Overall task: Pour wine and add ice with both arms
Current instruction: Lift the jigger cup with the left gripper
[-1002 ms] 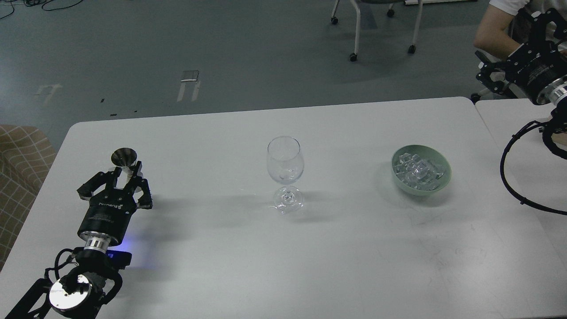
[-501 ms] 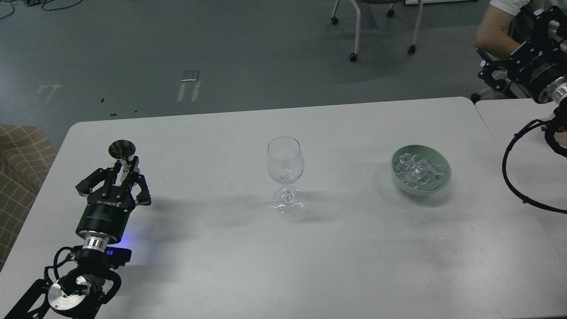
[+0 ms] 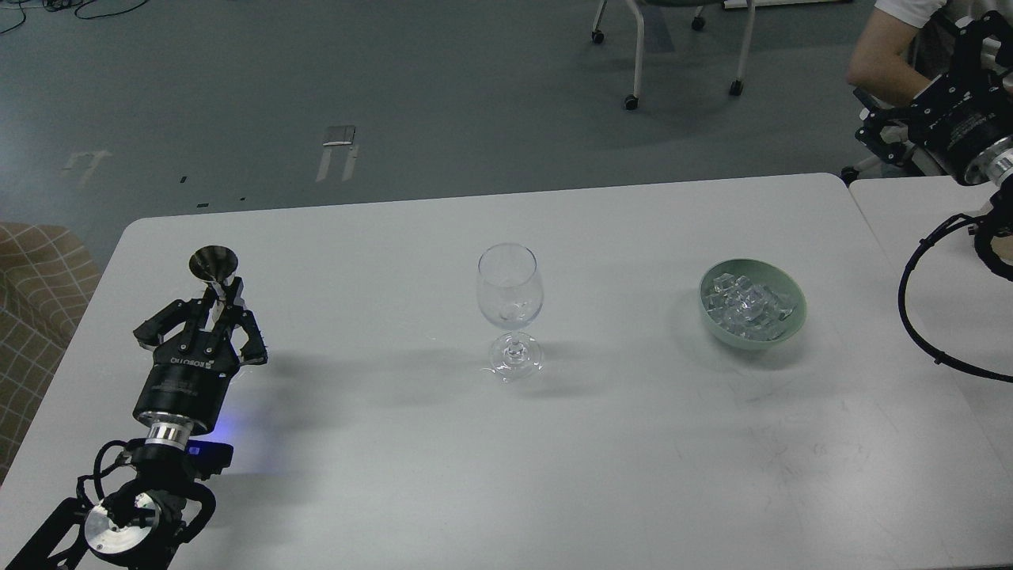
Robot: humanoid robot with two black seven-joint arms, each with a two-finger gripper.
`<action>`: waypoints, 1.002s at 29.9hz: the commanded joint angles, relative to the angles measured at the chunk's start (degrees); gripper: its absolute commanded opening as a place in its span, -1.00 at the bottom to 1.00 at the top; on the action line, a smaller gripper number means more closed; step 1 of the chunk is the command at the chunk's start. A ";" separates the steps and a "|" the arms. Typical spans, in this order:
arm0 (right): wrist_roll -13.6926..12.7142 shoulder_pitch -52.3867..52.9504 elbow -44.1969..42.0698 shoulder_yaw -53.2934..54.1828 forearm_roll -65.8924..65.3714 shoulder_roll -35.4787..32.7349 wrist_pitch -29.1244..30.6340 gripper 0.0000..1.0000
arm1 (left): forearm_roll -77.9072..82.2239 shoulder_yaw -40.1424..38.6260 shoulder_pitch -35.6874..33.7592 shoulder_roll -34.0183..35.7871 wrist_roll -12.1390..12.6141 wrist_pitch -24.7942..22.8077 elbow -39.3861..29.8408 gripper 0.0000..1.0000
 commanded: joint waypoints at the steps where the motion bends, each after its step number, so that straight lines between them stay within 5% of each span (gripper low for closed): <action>1: 0.00 0.00 -0.05 0.00 0.00 -0.13 0.01 0.99 | 0.38 0.00 0.00 0.02 -0.11 0.00 -0.34 -1.00; 13: 0.00 0.00 -0.05 0.00 0.00 -0.13 0.01 0.99 | 1.08 1.06 1.58 1.86 0.77 4.01 -9.57 -1.00; 21: 0.00 0.00 -0.05 0.00 0.08 -0.13 0.01 0.99 | 6.36 0.79 -1.84 1.60 2.52 13.93 -12.74 -1.00; 30: 0.09 -0.18 -0.40 0.00 0.00 -0.21 0.01 0.99 | 6.53 1.75 -5.01 0.89 3.14 18.15 -16.34 -1.00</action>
